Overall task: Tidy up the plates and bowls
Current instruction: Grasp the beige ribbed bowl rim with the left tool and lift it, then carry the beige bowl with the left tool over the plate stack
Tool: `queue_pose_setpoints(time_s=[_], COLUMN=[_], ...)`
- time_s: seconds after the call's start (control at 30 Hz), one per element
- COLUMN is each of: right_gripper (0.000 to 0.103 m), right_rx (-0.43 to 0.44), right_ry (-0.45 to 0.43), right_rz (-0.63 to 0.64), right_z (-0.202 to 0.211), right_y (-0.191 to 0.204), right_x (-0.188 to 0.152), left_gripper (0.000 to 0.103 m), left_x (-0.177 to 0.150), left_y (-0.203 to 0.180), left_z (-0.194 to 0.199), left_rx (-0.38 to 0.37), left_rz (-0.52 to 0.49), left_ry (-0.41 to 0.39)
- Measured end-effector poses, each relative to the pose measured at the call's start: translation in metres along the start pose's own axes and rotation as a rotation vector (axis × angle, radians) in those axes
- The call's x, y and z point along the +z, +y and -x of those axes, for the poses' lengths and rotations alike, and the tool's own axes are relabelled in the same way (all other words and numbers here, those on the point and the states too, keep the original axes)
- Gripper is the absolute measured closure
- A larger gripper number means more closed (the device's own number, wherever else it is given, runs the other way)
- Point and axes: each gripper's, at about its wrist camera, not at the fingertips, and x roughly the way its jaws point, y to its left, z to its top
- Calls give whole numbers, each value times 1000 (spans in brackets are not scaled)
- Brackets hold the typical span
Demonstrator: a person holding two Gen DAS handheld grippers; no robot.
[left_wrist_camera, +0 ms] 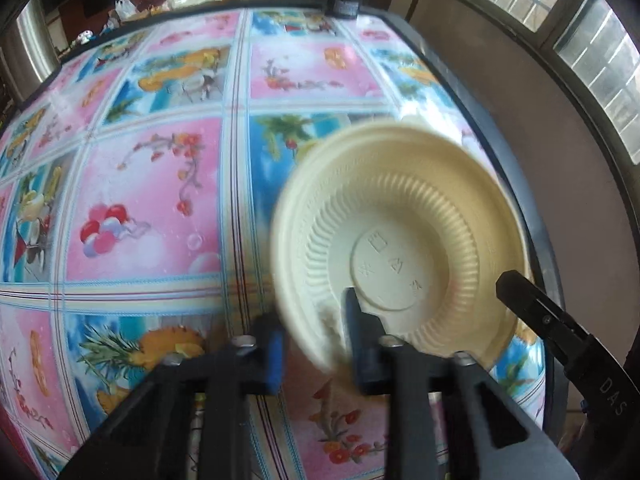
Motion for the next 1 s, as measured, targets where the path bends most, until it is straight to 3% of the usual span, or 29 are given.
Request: queue_pose_setpoints(time_s=[0.4,1.0], right_gripper=[86,86], right_rx=[57,125], right_ry=[7,122], right_rz=[55,168], right_z=[14,1], right_y=[26,101], right_x=[-40,-116], left_gripper=[84,84], left_x=[-40,-115], left_y=[25,104], left_z=[30,75], left_rx=[42,135], left_rz=[-2,90], left_ry=[-36,-73])
